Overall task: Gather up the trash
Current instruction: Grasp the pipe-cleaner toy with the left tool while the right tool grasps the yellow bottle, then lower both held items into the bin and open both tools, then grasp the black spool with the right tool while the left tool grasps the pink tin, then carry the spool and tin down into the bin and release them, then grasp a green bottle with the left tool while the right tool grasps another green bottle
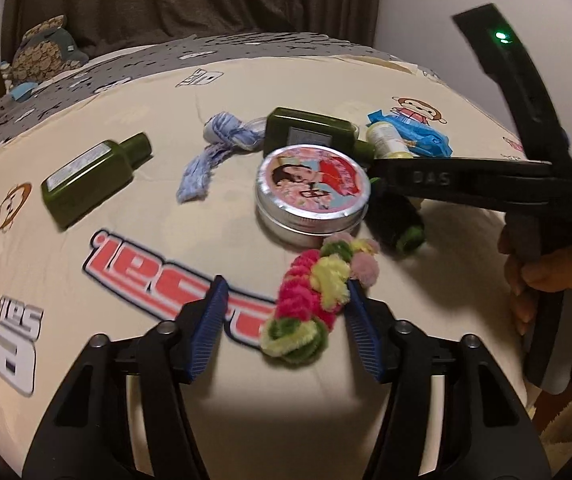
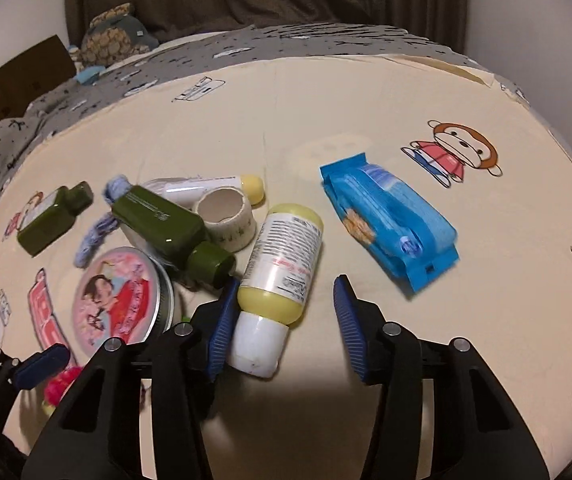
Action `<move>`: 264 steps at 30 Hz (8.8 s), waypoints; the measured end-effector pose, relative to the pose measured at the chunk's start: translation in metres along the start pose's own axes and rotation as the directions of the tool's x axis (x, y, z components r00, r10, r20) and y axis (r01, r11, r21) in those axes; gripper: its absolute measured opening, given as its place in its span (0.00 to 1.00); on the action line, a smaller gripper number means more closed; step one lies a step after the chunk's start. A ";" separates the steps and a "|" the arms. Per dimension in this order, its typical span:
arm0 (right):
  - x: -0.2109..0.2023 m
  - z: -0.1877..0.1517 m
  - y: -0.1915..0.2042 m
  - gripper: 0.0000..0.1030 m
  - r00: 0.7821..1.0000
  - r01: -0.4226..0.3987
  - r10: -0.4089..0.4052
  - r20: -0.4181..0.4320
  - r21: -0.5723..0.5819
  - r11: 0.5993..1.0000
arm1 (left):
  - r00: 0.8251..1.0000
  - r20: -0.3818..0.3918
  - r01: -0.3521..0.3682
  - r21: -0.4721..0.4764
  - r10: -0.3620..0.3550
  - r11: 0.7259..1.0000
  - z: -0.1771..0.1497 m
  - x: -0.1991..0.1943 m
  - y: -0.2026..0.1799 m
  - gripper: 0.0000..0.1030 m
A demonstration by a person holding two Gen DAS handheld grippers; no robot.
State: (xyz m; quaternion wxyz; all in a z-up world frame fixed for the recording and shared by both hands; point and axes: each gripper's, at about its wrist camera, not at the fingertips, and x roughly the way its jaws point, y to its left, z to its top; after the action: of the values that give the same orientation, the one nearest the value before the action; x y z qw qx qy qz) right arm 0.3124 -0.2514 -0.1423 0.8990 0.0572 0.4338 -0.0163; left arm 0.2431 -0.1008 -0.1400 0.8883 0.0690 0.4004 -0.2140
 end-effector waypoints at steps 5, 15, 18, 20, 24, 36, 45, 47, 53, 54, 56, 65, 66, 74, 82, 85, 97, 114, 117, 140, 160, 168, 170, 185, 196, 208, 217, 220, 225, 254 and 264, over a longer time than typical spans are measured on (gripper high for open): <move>0.007 0.009 -0.002 0.34 1.000 -0.007 0.007 -0.007 0.002 1.000 | 1.000 -0.006 0.018 0.018 -0.018 1.000 0.006 0.004 -0.002 0.30; -0.052 -0.011 -0.007 0.34 0.995 -0.018 0.022 0.095 -0.035 0.999 | 1.000 0.026 0.002 0.012 -0.002 1.000 -0.007 -0.034 -0.011 0.23; -0.082 -0.022 -0.008 0.33 0.989 -0.034 0.041 0.141 -0.056 0.998 | 0.998 0.056 0.002 -0.007 -0.002 1.000 -0.011 -0.057 -0.014 0.23; -0.104 -0.032 -0.008 0.34 0.983 -0.051 0.064 0.172 -0.079 0.996 | 0.996 0.084 0.002 -0.012 -0.001 1.000 -0.015 -0.078 -0.018 0.23; -0.148 -0.060 -0.005 0.34 0.970 -0.074 0.103 0.221 -0.137 0.988 | 0.990 0.138 0.003 -0.003 -0.003 1.000 -0.028 -0.118 -0.030 0.23; -0.209 -0.155 0.001 0.34 0.962 -0.104 0.156 0.224 -0.229 0.968 | 0.987 0.138 0.087 -0.001 -0.086 0.996 -0.111 -0.170 -0.062 0.23; -0.185 -0.224 0.006 0.33 0.984 -0.144 0.164 0.074 -0.227 0.963 | 0.994 -0.011 0.105 -0.007 -0.105 0.994 -0.169 -0.144 -0.066 0.24; -0.176 -0.237 0.005 0.33 0.984 -0.164 0.174 0.032 -0.205 0.965 | 0.992 -0.049 0.115 -0.011 -0.115 0.993 -0.179 -0.135 -0.067 0.24; -0.148 -0.266 0.001 0.33 0.983 -0.181 0.173 -0.066 -0.147 0.972 | 0.975 -0.175 0.138 -0.030 -0.141 0.990 -0.213 -0.100 -0.071 0.24; -0.143 -0.270 0.001 0.33 0.982 -0.181 0.170 -0.083 -0.144 0.973 | 0.971 -0.190 0.141 -0.032 -0.144 0.990 -0.216 -0.096 -0.071 0.24; -0.128 -0.281 0.003 0.33 0.978 -0.177 0.158 -0.137 -0.141 0.974 | 0.960 -0.230 0.153 -0.035 -0.157 0.988 -0.225 -0.086 -0.072 0.24; -0.078 -0.320 0.004 0.32 0.939 -0.153 0.108 -0.328 -0.115 0.981 | 0.890 -0.404 0.195 -0.079 -0.210 0.978 -0.260 -0.044 -0.077 0.24; -0.076 -0.321 0.005 0.32 0.936 -0.153 0.105 -0.335 -0.119 0.981 | 0.885 -0.415 0.196 -0.082 -0.212 0.977 -0.262 -0.041 -0.077 0.24; -0.078 -0.324 0.009 0.37 0.933 -0.149 0.099 -0.347 -0.122 0.981 | 0.875 -0.442 0.177 -0.082 -0.195 0.981 -0.262 -0.030 -0.079 0.35; -0.082 -0.306 0.001 0.58 0.951 -0.123 0.088 -0.296 -0.102 0.987 | 0.901 -0.410 0.134 -0.050 -0.142 0.990 -0.251 -0.040 -0.072 0.53; -0.094 -0.292 -0.003 0.62 0.965 -0.118 0.092 -0.246 -0.093 0.989 | 0.920 -0.377 0.106 -0.028 -0.109 0.994 -0.242 -0.051 -0.067 0.56; -0.145 -0.195 -0.013 0.66 0.996 -0.079 0.083 0.044 -0.088 0.993 | 0.996 -0.085 -0.003 -0.041 0.000 0.999 -0.152 -0.120 -0.021 0.62; -0.081 -0.072 0.032 0.65 0.988 -0.124 0.129 0.090 -0.053 0.991 | 0.997 0.038 -0.070 -0.069 0.073 0.995 -0.056 -0.093 0.037 0.62; -0.061 -0.059 0.035 0.58 0.990 -0.119 0.122 0.064 -0.045 0.992 | 0.997 0.030 -0.068 -0.075 0.071 0.995 -0.048 -0.083 0.043 0.62; -0.068 -0.050 -0.018 0.27 0.990 -0.039 0.048 0.133 -0.068 0.997 | 1.000 -0.001 0.020 -0.041 -0.020 0.999 0.036 0.023 0.010 0.67; -0.111 -0.079 -0.022 0.27 0.984 -0.066 0.079 0.159 -0.085 0.994 | 1.000 -0.006 0.008 -0.033 -0.008 0.999 0.013 -0.016 -0.007 0.64; -0.150 -0.114 -0.014 0.27 0.980 -0.073 0.094 0.175 -0.126 0.989 | 0.998 0.061 0.017 -0.015 -0.016 1.000 -0.029 -0.081 -0.027 0.64; -0.160 -0.124 -0.012 0.28 0.979 -0.077 0.101 0.178 -0.138 0.987 | 0.997 0.074 0.023 -0.008 -0.022 1.000 -0.040 -0.096 -0.033 0.64; -0.170 -0.212 0.010 0.28 0.981 -0.177 0.189 0.045 -0.196 0.965 | 0.997 0.011 0.082 -0.019 -0.082 0.996 -0.140 -0.129 -0.058 0.64; -0.133 -0.266 0.012 0.28 0.976 -0.206 0.192 -0.106 -0.143 0.968 | 0.977 -0.180 0.109 -0.048 -0.116 0.993 -0.212 -0.091 -0.058 0.64; -0.083 -0.308 0.006 0.28 0.947 -0.188 0.154 -0.282 -0.098 0.977 | 0.898 -0.402 0.172 -0.051 -0.178 0.984 -0.257 -0.038 -0.073 0.64; -0.075 -0.312 0.005 0.35 0.931 -0.183 0.151 -0.331 -0.067 0.981 | 0.870 -0.458 0.177 -0.056 -0.183 0.983 -0.261 -0.024 -0.075 0.66; -0.079 -0.310 0.004 0.52 0.935 -0.179 0.150 -0.322 -0.062 0.982 | 0.875 -0.449 0.173 -0.061 -0.182 0.983 -0.256 -0.025 -0.073 0.72; -0.090 -0.299 -0.001 0.55 0.947 -0.164 0.143 -0.287 -0.051 0.985 | 0.898 -0.412 0.144 -0.060 -0.156 0.988 -0.247 -0.035 -0.067 0.76; -0.109 -0.100 0.019 0.78 0.986 -0.129 0.143 0.084 -0.149 0.980 | 0.992 0.040 -0.113 -0.127 0.119 0.985 -0.073 -0.108 0.070 0.80; -0.048 -0.028 0.032 0.58 0.986 -0.133 0.148 0.079 -0.173 0.976 | 0.974 0.032 -0.218 -0.135 0.224 0.967 -0.008 -0.062 0.129 0.80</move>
State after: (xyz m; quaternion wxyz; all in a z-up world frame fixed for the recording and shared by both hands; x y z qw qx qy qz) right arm 0.2634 -0.2168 -0.1193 0.9184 0.0112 0.3871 0.0811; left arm 0.2576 0.0379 -0.1062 0.9183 0.0496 0.3826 -0.0886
